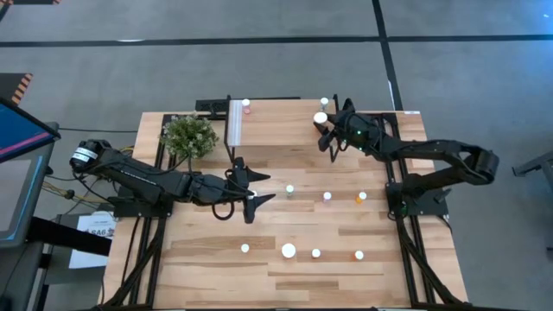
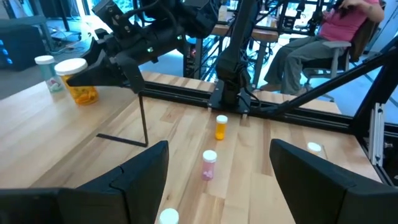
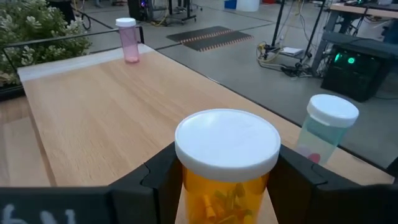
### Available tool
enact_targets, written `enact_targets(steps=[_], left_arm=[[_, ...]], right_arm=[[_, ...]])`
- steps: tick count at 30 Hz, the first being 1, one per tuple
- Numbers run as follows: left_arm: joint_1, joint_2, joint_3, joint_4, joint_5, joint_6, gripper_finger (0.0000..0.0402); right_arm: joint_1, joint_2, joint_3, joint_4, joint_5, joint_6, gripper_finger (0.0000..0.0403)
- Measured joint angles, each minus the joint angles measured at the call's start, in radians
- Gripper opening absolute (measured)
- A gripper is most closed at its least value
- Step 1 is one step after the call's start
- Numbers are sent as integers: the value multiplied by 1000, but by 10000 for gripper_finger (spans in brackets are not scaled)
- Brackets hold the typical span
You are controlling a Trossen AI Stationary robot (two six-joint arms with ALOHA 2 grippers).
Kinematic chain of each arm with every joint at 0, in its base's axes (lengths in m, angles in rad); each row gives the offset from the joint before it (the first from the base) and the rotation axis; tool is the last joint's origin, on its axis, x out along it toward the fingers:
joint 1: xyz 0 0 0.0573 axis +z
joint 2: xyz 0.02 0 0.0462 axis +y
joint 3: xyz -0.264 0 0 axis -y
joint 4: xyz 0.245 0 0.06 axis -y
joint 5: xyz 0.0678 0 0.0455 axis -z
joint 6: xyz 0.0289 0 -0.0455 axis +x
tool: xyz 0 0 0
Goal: Pick and place medicine bottles onto shelf by color
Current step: Put the top big orange pill bottle on the shelf
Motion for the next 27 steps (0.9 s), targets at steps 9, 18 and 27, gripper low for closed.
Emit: enact_targets(steps=[9,18,27], left_arm=[[0,0,0,-4,-1,0,267],[0,0,0,-4,-2,-2,267],[0,0,0,-13,-2,-11,267]], right_arm=[[0,-5,0,-20,0,1,237],[1,-7,-1,-31,-1,2,234],[1,-7,-1,-31,-1,2,235]])
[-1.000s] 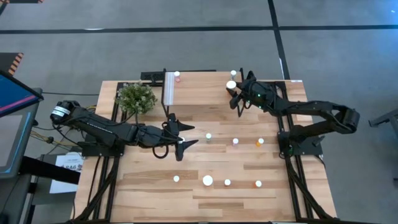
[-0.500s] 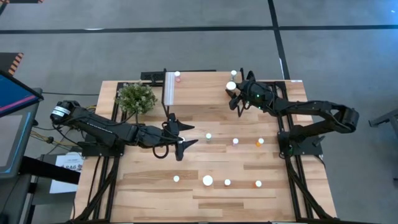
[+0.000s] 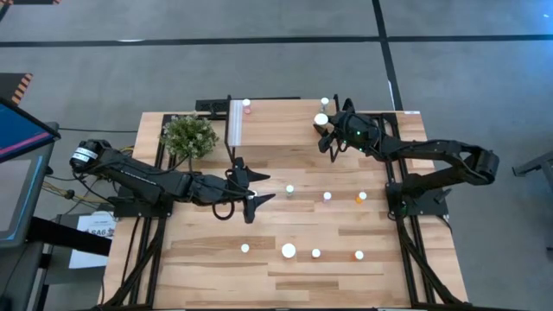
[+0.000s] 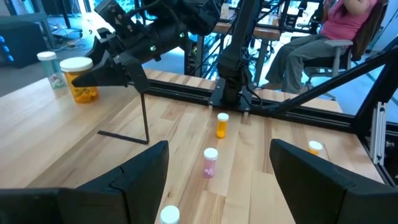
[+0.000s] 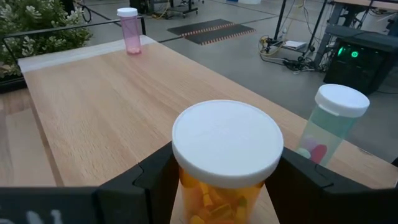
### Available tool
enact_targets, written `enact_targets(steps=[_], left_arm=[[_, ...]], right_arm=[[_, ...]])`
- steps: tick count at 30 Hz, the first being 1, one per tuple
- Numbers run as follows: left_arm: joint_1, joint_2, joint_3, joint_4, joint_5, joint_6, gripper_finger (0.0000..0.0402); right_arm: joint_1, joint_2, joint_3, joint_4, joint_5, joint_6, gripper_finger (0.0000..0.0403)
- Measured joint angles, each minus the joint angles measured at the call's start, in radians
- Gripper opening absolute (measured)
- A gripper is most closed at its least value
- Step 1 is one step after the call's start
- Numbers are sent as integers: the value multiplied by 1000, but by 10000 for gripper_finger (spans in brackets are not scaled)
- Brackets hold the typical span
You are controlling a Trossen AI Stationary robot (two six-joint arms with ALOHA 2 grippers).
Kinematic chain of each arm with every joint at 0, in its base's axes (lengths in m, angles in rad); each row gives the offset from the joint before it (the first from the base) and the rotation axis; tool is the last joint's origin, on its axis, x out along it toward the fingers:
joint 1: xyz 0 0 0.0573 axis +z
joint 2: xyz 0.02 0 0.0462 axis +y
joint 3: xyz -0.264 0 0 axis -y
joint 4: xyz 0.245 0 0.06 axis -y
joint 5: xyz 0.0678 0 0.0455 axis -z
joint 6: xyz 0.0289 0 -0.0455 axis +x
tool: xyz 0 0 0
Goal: Pick and place medicine bottles onto shelf by color
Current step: Put the top big orange pill bottle on the shelf, then put the left blue pill bottle on the shelf
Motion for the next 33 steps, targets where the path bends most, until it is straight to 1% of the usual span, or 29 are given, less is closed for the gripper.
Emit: enact_targets(steps=[7,15,21,33], left_arm=[[0,0,0,-15,0,-8,267],[0,0,0,-15,0,-7,267],[0,0,0,-16,0,-7,267],[0,0,0,-37,-2,-13,267]], right_arm=[[0,0,0,1,-3,-2,238],[0,0,0,2,-3,-2,273],[0,-7,0,-1,-5,-2,278],[3,-121,0,0,-5,-56,279]])
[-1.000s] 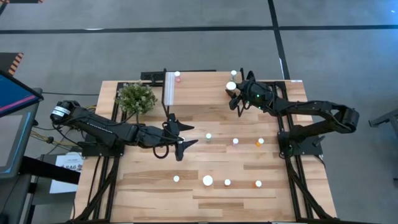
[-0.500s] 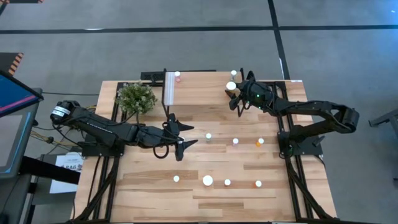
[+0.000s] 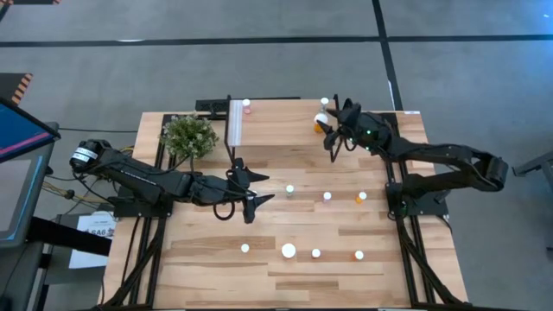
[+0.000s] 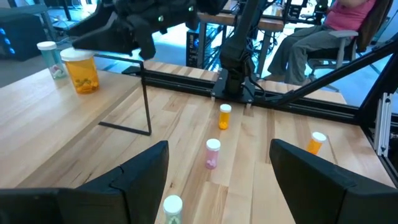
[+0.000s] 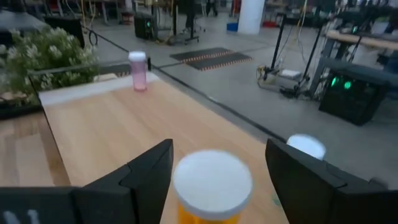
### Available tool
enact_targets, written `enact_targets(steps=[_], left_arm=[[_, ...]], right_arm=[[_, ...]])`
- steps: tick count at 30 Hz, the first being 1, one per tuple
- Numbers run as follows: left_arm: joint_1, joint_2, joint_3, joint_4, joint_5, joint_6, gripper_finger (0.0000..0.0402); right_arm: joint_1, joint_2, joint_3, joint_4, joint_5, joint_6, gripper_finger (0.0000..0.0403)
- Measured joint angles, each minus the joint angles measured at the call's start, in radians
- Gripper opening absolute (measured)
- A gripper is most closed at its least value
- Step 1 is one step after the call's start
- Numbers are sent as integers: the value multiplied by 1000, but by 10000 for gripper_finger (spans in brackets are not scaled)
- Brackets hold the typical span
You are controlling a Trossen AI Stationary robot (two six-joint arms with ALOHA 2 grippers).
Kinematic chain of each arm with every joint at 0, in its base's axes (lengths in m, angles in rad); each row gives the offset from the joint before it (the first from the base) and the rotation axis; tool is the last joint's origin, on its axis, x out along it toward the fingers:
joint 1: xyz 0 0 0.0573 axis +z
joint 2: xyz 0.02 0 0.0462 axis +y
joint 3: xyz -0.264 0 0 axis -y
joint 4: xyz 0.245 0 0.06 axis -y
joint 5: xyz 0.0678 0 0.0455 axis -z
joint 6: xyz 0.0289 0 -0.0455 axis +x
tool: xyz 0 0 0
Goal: Pick and place medicine bottles onto shelf by color
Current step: Put the left blue pill bottle on the shelf
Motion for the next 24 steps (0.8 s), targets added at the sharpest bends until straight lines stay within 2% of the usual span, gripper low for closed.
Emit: enact_targets(steps=[8,11,15,18,24], left_arm=[[0,0,0,-69,1,-10,267],[0,0,0,-173,4,-51,267],[0,0,0,-387,10,-157,263],[-4,0,-10,-502,19,-238,259],[-15,0,-112,-420,25,-287,256]], right_arm=[[86,-179,0,-91,-4,-51,279],[159,-264,0,-135,-67,-56,279],[282,-359,0,-225,-166,-39,279],[399,-399,-11,-262,-186,-2,279],[660,-409,-71,-216,-186,-135,279]])
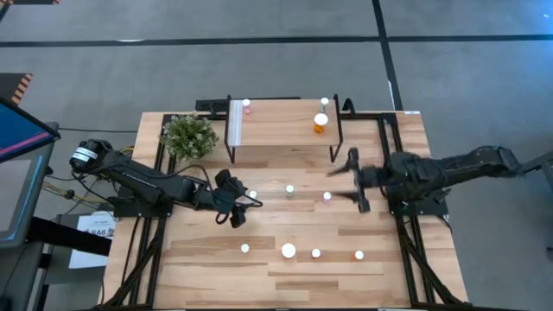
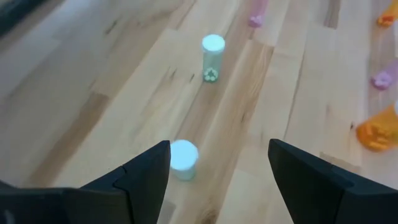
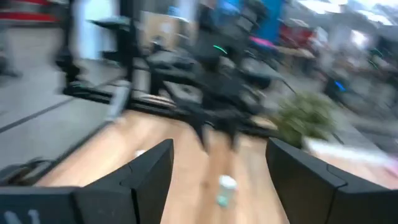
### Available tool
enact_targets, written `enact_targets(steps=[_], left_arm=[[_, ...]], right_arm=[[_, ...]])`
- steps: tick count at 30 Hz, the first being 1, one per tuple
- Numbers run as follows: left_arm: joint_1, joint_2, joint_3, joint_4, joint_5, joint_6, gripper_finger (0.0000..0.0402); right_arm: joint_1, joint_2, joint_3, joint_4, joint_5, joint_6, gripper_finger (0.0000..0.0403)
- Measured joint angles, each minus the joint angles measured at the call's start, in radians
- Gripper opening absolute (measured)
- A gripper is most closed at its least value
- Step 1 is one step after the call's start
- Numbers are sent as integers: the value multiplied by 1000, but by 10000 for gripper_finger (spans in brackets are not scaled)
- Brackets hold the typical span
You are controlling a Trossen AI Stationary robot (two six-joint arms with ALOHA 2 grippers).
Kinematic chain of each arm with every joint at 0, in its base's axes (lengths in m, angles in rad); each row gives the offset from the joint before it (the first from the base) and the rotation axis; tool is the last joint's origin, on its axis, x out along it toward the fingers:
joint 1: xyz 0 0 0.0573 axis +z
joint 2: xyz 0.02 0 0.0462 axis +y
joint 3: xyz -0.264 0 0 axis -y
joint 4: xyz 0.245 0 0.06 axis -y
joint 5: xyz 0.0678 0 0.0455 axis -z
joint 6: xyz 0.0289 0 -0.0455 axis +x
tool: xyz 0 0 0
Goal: Pick and place medicine bottles onto shelf by color
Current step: Put the left blue pill bottle on the shelf
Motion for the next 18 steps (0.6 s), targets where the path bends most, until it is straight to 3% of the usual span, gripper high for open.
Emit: enact_targets(steps=[7,12,18], left_arm=[[6,4,-101,156,-9,5,256],[15,36,-107,168,-33,42,256],[41,116,-107,184,-21,50,256]], right_arm=[[138,0,-22,65,29,-19,279],[135,20,-22,63,31,55,279],[102,67,-23,57,32,27,279]])
